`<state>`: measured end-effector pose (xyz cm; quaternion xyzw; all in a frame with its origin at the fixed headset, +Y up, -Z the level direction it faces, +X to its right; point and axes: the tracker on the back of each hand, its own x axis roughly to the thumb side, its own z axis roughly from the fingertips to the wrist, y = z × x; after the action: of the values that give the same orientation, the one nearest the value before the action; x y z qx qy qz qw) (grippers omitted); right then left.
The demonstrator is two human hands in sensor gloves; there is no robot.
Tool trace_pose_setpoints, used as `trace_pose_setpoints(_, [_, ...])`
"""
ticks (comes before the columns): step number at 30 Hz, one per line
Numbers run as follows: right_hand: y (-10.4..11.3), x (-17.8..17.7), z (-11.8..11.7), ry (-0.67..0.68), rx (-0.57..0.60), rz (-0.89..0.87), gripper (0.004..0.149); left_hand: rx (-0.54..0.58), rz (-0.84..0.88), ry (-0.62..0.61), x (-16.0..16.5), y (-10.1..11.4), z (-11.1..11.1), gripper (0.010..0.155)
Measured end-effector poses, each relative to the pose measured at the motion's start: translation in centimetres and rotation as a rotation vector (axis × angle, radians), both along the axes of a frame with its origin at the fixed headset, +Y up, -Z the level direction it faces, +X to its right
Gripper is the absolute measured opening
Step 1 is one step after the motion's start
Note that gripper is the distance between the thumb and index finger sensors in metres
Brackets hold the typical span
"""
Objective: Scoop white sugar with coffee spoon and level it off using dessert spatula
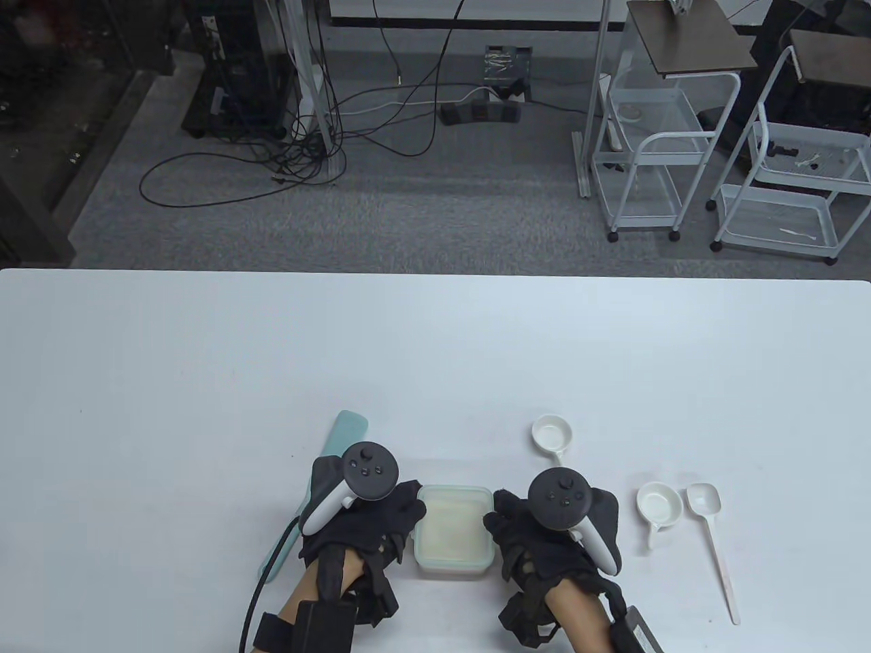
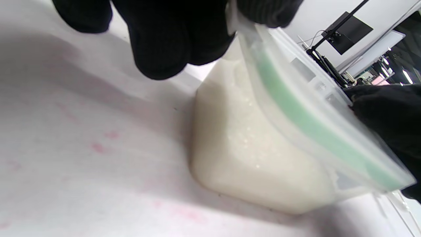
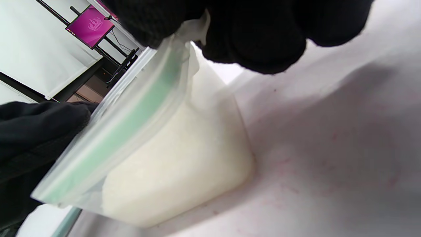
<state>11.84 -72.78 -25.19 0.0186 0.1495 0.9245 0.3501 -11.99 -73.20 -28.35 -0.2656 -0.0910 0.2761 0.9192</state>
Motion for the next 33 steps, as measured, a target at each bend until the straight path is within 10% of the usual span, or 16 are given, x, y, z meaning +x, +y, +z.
trace_pose_setpoints(33, [2.8,-0.4,1.2,0.016,0.284,0.282,0.075,0.441,-0.247,-0.179,2.2,2.5,2.1,0.09])
